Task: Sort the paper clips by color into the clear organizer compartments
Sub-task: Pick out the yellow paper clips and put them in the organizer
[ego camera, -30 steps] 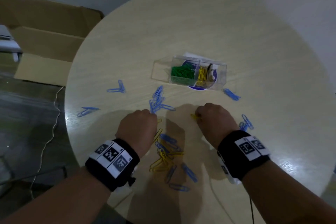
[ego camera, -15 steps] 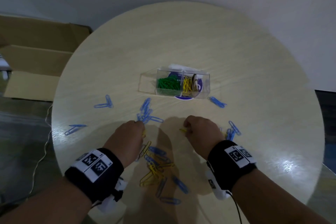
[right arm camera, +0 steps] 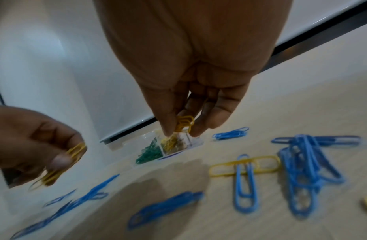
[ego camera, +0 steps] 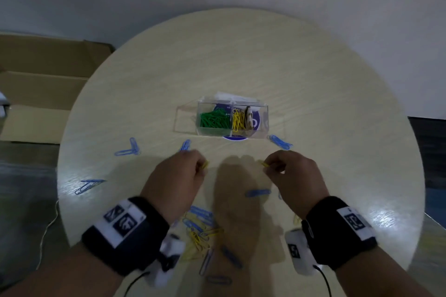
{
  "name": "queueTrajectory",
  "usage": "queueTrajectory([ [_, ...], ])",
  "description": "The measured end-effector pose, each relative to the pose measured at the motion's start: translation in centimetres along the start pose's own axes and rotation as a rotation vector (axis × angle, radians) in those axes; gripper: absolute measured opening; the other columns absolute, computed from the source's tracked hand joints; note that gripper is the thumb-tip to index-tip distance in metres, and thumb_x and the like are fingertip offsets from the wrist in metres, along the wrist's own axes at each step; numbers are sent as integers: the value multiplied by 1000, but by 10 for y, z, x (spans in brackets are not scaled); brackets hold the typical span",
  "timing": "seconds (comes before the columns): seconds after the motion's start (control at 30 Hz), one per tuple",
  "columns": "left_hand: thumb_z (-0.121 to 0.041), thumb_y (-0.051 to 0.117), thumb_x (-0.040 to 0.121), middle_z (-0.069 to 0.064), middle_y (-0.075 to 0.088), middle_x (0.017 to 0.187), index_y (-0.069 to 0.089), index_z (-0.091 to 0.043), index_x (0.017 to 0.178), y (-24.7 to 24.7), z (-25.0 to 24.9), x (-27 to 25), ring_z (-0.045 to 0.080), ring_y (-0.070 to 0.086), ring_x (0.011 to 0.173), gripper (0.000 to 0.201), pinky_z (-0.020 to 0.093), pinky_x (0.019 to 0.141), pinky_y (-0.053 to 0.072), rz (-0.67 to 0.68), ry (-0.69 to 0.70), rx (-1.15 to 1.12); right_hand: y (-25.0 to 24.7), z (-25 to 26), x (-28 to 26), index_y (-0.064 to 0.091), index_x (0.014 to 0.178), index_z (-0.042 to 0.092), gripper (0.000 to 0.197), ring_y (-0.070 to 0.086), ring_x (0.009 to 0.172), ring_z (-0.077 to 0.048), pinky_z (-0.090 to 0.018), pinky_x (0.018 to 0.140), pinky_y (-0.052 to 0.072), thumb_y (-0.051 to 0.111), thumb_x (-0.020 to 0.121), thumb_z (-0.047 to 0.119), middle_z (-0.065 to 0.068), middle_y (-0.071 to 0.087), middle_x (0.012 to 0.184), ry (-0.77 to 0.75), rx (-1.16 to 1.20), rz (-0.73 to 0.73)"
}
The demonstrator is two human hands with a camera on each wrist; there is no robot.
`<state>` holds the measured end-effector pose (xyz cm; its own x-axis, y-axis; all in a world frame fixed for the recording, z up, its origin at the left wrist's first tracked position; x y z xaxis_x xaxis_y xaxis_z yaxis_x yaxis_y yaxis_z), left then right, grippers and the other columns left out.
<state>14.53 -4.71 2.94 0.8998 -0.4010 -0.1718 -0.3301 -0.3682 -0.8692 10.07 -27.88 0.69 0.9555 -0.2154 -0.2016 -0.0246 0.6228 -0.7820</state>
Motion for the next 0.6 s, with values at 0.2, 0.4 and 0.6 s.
queueTrajectory([
  [0.2,-28,68,84,-2,72,90,70,-21,96,-27,-30,85,18,66,84,14,33,78,53,-225,-167,-284,-26,-3,11,67,76,28,12,63,71,-12,-30,68,51,74,74,19,8,66,72,12,70,-97],
  [0.4,-27,65,87,2,73,104,69,-16,111,-7,-47,122,21,67,97,27,34,89,53,-152,-171,-270,-36,5,25,69,80,24,8,63,70,-12,-26,66,49,75,75,21,7,67,74,11,97,-125],
  [0.6,-26,56,94,0,69,112,67,-23,117,-13,-29,107,22,65,99,26,38,88,53,-261,-121,-231,-35,24,56,65,81,24,11,63,65,-13,-28,64,50,74,75,20,6,66,69,17,215,-142],
])
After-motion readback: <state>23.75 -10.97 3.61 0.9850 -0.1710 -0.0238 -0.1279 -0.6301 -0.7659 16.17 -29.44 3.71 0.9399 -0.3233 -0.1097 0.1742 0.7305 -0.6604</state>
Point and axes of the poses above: each hand's wrist, its own x-axis towards the middle knuckle, its own y-axis out of the palm, z = x × y, the point moved 7 cm from there along x, towards the middle knuckle
